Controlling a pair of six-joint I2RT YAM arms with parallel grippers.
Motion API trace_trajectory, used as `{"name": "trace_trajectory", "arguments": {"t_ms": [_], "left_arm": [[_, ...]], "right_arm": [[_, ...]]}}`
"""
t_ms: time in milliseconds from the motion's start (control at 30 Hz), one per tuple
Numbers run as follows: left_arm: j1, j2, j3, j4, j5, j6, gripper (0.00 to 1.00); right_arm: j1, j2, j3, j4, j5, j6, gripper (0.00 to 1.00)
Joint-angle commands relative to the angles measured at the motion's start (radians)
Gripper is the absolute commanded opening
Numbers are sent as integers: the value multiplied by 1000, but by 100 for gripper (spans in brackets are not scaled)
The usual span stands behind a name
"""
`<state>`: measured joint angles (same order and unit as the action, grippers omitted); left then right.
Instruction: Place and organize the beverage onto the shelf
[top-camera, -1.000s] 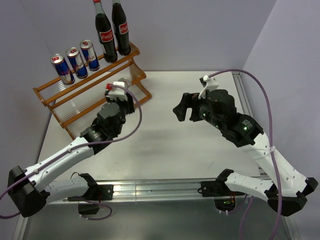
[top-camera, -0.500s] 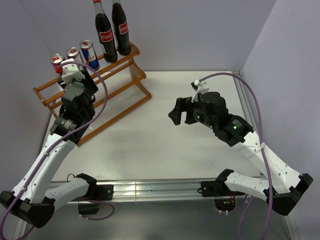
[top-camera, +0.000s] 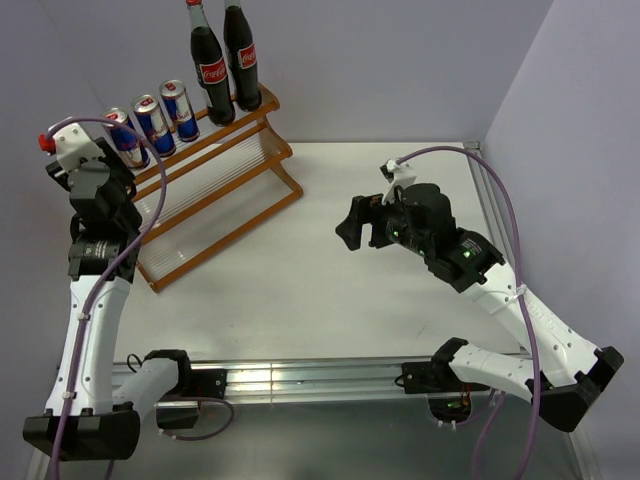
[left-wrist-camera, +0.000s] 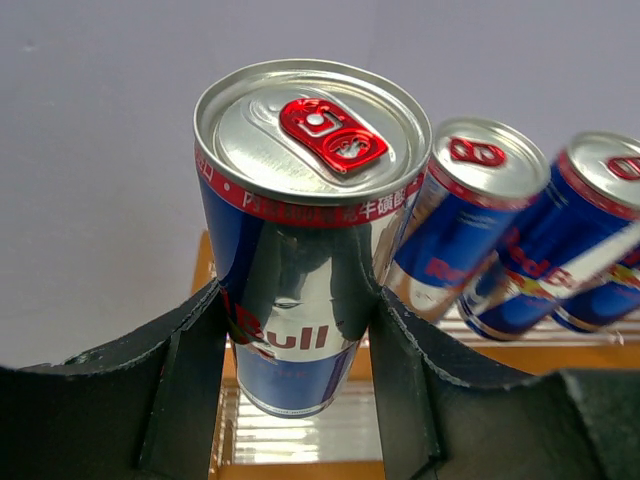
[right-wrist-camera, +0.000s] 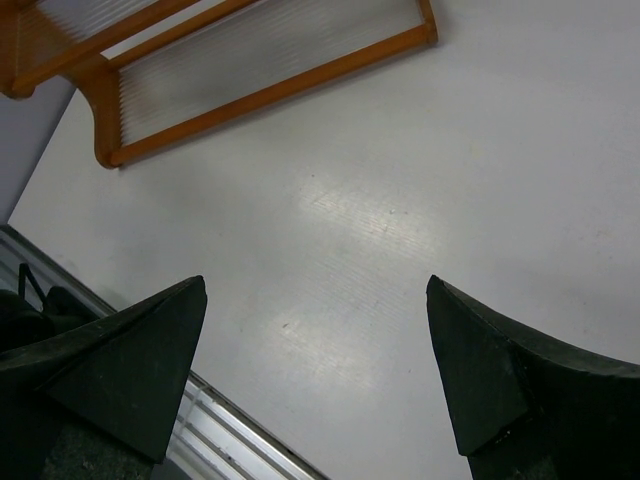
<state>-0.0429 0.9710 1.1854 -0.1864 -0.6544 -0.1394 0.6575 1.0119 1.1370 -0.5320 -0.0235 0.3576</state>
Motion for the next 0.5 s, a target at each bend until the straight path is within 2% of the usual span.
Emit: {"name": "trace_trajectory", "arguments": {"t_ms": [0,167,467], "left_arm": [[76,-23,8,171,127,4,0],[143,3,-36,266,188,17,0],[182,46,-98,370,268,-15,0]], "right_arm": [[-9,-4,-6,43,-18,-14,98],[-9,-10,-13,46,-18,-22,98],[-9,-10,-17,43,-26,-32,98]]}}
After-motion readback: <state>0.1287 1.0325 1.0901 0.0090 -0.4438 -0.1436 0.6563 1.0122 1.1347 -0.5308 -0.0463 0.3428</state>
